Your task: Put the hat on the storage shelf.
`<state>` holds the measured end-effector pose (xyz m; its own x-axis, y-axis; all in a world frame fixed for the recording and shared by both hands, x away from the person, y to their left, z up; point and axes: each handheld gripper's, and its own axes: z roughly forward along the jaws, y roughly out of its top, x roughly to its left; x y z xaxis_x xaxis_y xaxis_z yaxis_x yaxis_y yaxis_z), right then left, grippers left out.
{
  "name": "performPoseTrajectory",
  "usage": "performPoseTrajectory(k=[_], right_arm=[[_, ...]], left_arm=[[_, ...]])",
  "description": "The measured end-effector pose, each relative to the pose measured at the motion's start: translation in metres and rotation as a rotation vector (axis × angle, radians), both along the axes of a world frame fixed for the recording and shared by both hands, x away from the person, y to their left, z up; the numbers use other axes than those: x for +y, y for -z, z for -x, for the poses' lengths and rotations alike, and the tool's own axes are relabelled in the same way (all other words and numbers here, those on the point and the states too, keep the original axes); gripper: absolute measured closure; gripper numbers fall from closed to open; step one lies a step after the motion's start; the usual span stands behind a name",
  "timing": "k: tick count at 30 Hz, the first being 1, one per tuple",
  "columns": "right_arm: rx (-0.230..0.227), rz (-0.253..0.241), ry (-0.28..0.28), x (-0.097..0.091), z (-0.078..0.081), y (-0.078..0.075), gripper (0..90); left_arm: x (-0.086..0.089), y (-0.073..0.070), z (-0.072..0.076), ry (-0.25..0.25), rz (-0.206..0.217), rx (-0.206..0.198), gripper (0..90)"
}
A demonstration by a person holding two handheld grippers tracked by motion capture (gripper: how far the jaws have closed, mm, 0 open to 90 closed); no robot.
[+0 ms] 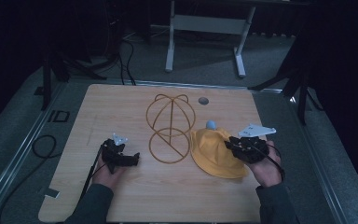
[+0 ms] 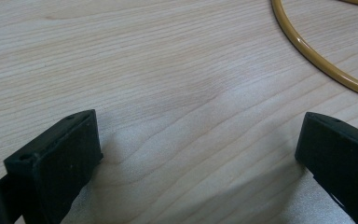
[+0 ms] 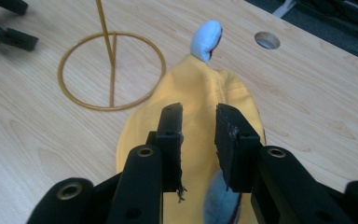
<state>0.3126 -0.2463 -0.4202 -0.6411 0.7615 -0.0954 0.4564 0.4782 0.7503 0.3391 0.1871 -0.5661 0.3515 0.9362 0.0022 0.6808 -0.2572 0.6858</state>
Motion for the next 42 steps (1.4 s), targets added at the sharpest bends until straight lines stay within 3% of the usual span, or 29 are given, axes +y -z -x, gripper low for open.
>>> performPoseTrajectory(k=[23, 36, 42], right_arm=[[0.082, 0.172, -0.033, 0.015, -0.030, -0.013, 68.3], [0.171, 0.213, -0.076, 0.021, -0.048, -0.013, 66.7], [0.208, 0.256, -0.091, 0.025, -0.056, -0.012, 66.7]], left_arm=[[0.000, 0.000, 0.000, 0.000, 0.000, 0.002, 0.1], [0.000, 0.000, 0.000, -0.002, 0.002, -0.001, 0.1], [0.000, 0.000, 0.000, -0.002, 0.002, -0.001, 0.1]])
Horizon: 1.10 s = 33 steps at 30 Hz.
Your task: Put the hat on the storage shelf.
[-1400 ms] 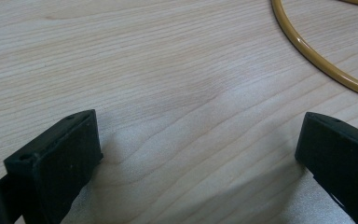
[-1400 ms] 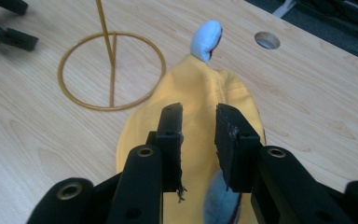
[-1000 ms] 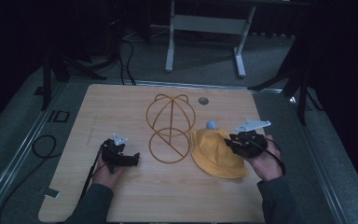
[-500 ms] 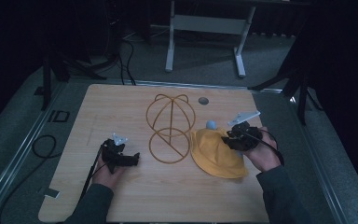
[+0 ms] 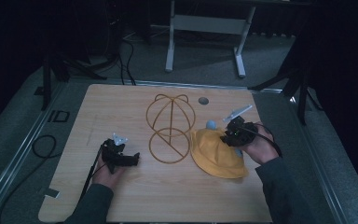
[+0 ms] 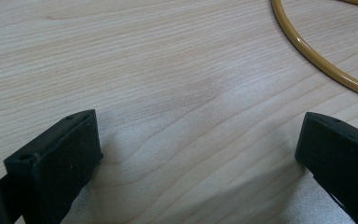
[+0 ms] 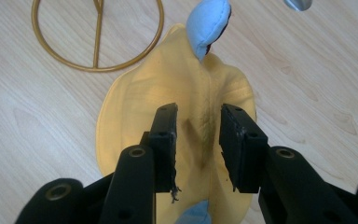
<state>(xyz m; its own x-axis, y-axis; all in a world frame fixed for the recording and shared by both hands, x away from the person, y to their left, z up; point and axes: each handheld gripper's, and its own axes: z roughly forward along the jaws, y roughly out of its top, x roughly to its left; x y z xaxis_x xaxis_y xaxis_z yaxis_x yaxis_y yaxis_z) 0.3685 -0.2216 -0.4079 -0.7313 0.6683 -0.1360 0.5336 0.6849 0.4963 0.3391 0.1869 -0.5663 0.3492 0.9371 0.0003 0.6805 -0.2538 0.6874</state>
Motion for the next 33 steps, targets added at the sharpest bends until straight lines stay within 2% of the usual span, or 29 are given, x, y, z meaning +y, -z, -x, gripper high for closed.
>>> performPoseTrajectory(k=[8, 13, 23, 29, 30, 33], right_arm=[[0.047, 0.039, -0.011, 0.005, -0.010, -0.001, 66.6], [0.082, 0.080, -0.018, 0.009, -0.015, 0.001, 66.0], [0.194, 0.175, -0.044, 0.017, -0.034, 0.010, 62.6], [0.241, 0.189, -0.055, 0.022, -0.041, 0.013, 62.2], [0.260, 0.198, -0.057, 0.023, -0.045, 0.016, 65.5], [0.271, 0.219, -0.073, 0.025, -0.046, 0.016, 75.9]], left_arm=[[0.000, 0.000, 0.000, 0.002, -0.002, 0.002, 0.1], [0.000, 0.000, 0.000, 0.002, -0.002, 0.001, 0.1], [0.000, 0.000, 0.000, 0.001, -0.001, -0.001, 0.1], [0.000, 0.000, 0.000, 0.001, 0.000, 0.000, 0.1], [0.000, 0.000, 0.000, 0.001, 0.000, 0.000, 0.1], [0.000, 0.000, 0.000, 0.001, 0.000, 0.000, 0.1]])
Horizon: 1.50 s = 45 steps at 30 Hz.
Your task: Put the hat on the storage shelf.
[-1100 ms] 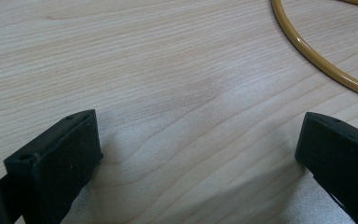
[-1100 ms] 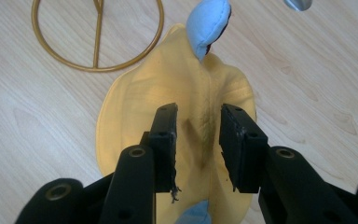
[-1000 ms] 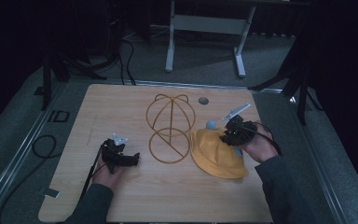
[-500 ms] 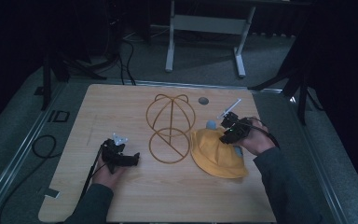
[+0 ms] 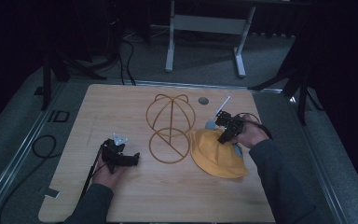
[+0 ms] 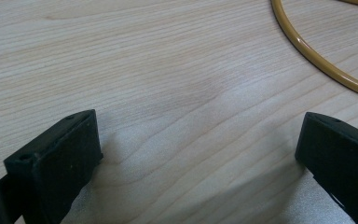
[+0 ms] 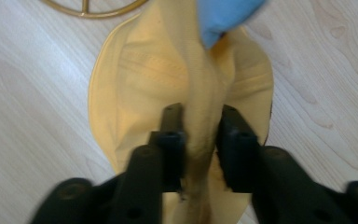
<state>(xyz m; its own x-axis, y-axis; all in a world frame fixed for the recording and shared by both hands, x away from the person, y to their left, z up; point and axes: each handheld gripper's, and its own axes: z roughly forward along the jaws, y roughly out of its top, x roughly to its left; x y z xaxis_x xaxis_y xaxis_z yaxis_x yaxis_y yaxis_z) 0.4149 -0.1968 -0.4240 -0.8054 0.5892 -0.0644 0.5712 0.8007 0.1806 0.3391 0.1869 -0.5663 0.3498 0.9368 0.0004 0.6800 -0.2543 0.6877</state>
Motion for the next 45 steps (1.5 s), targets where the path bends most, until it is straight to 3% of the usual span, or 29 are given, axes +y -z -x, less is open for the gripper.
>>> performPoseTrajectory(k=[7, 14, 21, 45], right_arm=[[-0.038, 0.035, -0.048, 0.001, 0.004, -0.006, 82.6], [-0.087, 0.006, -0.061, -0.005, 0.006, -0.015, 83.2], [-0.169, -0.017, -0.060, -0.008, 0.011, -0.029, 83.3], [-0.358, -0.141, 0.097, -0.030, 0.009, -0.059, 83.3]], left_arm=[[0.000, 0.000, 0.000, 0.000, -0.001, 0.000, 0.1], [0.000, 0.000, 0.000, 0.001, -0.001, 0.000, 0.1], [0.000, 0.000, 0.000, 0.001, -0.002, 0.002, 0.1], [0.000, 0.000, 0.000, 0.001, -0.002, 0.002, 0.1]])
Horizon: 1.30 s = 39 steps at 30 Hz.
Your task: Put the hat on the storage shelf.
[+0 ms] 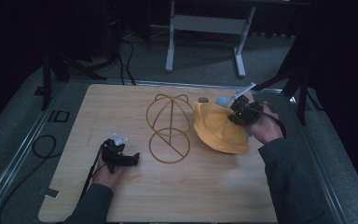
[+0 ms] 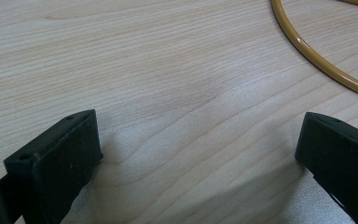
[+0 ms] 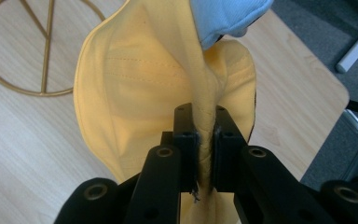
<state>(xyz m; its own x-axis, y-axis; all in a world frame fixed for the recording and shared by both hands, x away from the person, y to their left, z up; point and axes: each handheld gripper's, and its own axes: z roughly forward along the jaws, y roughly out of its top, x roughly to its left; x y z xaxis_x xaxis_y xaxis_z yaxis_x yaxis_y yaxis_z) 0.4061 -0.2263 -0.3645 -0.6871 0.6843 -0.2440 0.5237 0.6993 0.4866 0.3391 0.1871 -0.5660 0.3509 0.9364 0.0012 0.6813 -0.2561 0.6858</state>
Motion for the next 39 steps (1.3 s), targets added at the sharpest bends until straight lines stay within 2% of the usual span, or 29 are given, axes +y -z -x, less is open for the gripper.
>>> performPoseTrajectory(k=[12, 21, 39], right_arm=[[-0.062, -0.036, 0.017, -0.012, 0.002, -0.023, 83.3], [-0.090, -0.082, 0.020, -0.019, 0.004, -0.033, 83.4], [-0.117, -0.153, 0.003, -0.027, 0.008, -0.049, 83.5]], left_arm=[[0.000, 0.000, 0.000, 0.001, 0.000, 0.001, 0.1], [0.000, 0.000, 0.000, -0.001, 0.001, 0.001, 0.1], [0.000, 0.000, 0.000, 0.001, 0.000, 0.002, 0.1]])
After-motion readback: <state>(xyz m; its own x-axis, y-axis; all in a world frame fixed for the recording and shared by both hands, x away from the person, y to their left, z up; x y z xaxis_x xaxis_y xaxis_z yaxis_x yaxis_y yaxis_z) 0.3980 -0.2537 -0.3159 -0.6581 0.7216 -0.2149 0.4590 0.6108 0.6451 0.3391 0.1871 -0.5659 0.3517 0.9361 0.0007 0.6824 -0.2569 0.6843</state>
